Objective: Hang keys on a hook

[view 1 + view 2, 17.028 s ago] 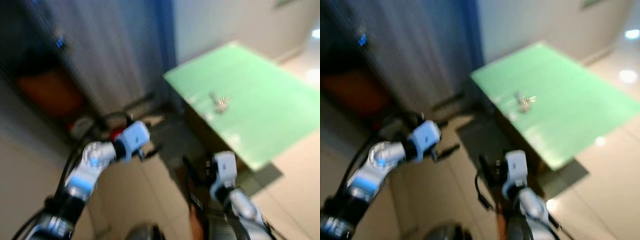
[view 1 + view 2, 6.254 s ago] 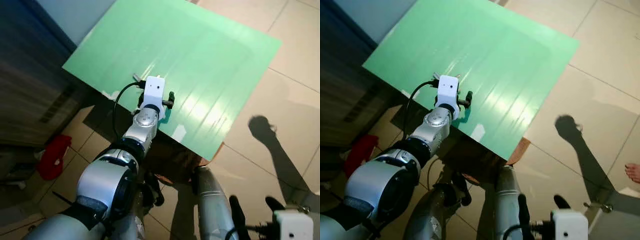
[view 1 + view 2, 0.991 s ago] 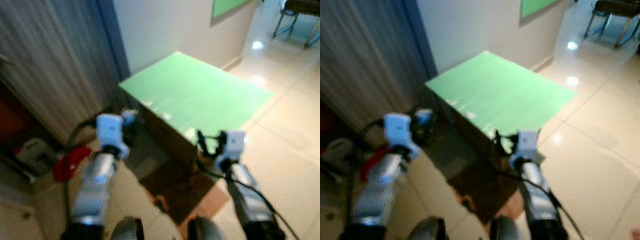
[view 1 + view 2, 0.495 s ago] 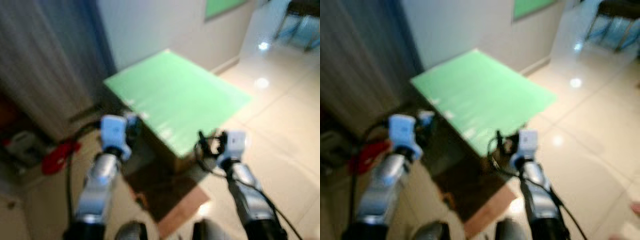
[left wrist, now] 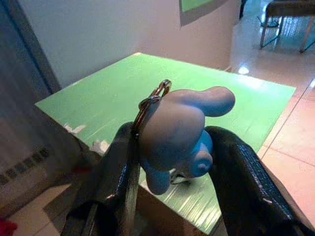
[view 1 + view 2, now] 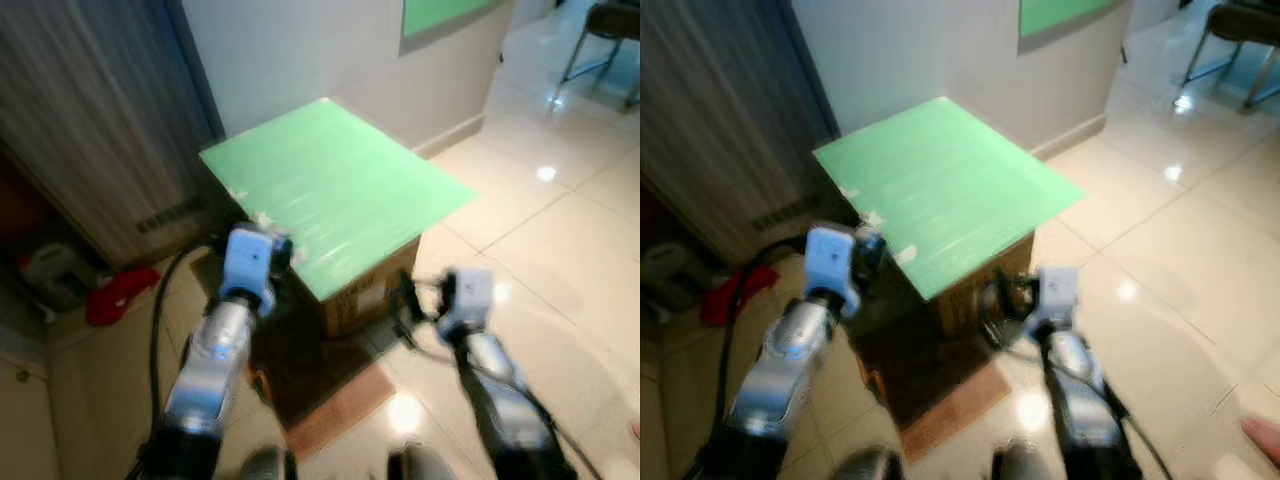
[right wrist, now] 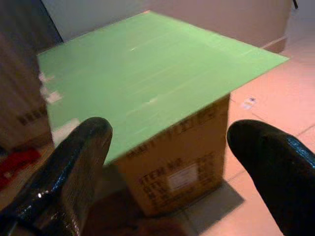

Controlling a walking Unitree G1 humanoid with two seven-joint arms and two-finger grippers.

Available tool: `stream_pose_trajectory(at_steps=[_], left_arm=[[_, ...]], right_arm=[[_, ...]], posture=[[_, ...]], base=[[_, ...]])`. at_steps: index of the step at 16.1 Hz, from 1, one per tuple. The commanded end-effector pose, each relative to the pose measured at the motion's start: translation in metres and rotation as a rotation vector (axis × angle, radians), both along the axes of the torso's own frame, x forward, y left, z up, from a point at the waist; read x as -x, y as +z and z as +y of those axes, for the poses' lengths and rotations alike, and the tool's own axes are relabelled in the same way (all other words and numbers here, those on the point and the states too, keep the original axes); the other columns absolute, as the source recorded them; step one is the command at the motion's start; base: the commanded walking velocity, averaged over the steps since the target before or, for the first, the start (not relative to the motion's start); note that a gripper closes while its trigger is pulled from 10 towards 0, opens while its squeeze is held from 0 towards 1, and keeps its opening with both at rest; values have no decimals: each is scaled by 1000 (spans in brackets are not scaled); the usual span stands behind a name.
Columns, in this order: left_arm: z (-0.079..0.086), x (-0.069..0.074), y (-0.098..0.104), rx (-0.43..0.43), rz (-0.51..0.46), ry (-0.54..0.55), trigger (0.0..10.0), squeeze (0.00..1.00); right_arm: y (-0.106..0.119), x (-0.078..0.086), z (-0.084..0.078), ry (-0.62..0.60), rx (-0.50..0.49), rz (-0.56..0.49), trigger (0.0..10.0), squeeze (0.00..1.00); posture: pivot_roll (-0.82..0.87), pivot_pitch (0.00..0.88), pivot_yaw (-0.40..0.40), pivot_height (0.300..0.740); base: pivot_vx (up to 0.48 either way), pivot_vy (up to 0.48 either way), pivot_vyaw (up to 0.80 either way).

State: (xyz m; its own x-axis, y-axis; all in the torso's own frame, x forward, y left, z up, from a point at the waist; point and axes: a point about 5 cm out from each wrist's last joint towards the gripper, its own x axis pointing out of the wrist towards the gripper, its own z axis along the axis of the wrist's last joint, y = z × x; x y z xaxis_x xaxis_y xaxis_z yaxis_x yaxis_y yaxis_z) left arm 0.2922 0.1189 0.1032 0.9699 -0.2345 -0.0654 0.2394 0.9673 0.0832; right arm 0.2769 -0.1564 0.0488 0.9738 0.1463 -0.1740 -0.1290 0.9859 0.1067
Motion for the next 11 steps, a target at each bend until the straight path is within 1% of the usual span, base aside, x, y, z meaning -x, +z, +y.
stream_pose_trajectory(at_steps=[1,3,5,6,11], left_arm=[[13,0,-4,-17,18,40,0,0],[14,-2,-4,-12,15,51,0,0],[13,-2,0,-18,-3,41,0,0],[12,-2,2,-21,-20,26,0,0],[7,-4,3,-45,-29,20,0,0]], right_arm=[[-3,2,8,22,-17,18,10000,0],[-4,3,10,25,-20,17,10000,0],[-3,2,12,30,-23,15,10000,0],[-3,2,12,30,-24,14,10000,0],[-3,3,12,31,-22,14,10000,0]], posture=[[-134,74,100,701],[-131,73,100,701],[-131,73,102,701],[-131,73,103,701],[-140,79,107,701]], base=[[0,0,0],[0,0,0],[0,0,0],[480,0,0],[477,0,0]])
